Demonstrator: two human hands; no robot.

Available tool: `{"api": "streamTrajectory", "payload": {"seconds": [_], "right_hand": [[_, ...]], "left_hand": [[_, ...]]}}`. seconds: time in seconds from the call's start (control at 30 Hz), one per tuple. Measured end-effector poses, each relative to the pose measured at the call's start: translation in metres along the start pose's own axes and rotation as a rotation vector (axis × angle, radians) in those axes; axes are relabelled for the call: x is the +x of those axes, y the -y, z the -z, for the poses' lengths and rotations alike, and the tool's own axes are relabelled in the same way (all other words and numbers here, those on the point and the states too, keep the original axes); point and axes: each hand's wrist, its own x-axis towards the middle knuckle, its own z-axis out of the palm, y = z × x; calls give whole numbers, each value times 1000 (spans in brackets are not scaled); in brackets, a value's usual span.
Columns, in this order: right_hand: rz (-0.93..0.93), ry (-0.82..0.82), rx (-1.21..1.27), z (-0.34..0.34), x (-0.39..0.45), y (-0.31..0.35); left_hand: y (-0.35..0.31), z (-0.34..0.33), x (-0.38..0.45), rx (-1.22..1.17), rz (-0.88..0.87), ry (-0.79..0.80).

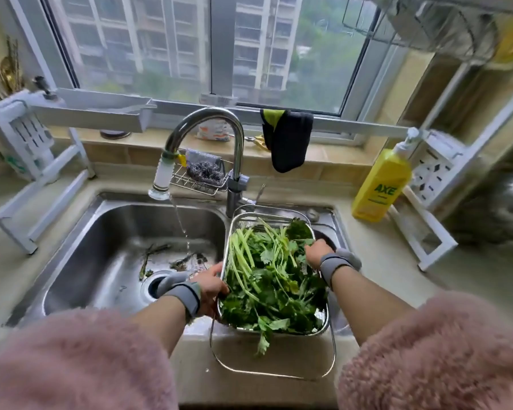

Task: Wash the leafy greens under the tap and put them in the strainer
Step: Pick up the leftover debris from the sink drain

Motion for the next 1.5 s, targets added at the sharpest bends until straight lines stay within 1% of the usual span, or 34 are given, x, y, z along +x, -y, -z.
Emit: {"api": "streamTrajectory", "payload": {"seconds": [0.07,0.2,0.3,0.37,0.43,0.5,0.53,0.63,0.7,0.83,0.93,1.17,1.2,1.27,1.33,1.4,1.5], "right_hand": [[-29,4,-6,6,24,-7],[-66,-2,-9,12,47,-18],[-90,-6,-2,8,69,-31],[-142,9,-6,7,79,-43],[-178,15,8,6,86,-51],[-195,30,25,9,85,-53],[-186,31,45,9,82,-51],[-118,20,2,4,91,-49],[-109,35,-40,3,95,-46],[-59,60,-44,-9,102,-41],[-64,97,-65,-17,103,-41],[-89,114,-38,-16,103,-40],[-104,113,-20,-15,101,-38],[-117,51,-36,-12,97,-31],[-62,-42,-109,-9,93,-18],[98,-106,-147,-8,88,10],[370,-90,-178,-15,78,65]], "left_hand": [[-8,-16,21,10,24,-32],[-13,-36,47,41,-18,-27],[-11,-52,64,110,-59,-47],[-3,-61,68,153,-32,-49],[8,-63,72,115,28,-54],[9,-62,81,112,39,-63],[8,-59,84,114,40,-54],[6,-55,103,177,9,-23],[6,-51,110,203,3,-35],[13,-47,111,150,45,-43],[9,-50,103,59,84,-42],[3,-52,105,153,116,-24],[1,-52,102,193,126,-50],[-4,-47,91,303,133,-167],[-10,-40,81,289,116,-219],[-21,-27,65,255,51,-267],[-41,4,48,255,-36,-365]]}}
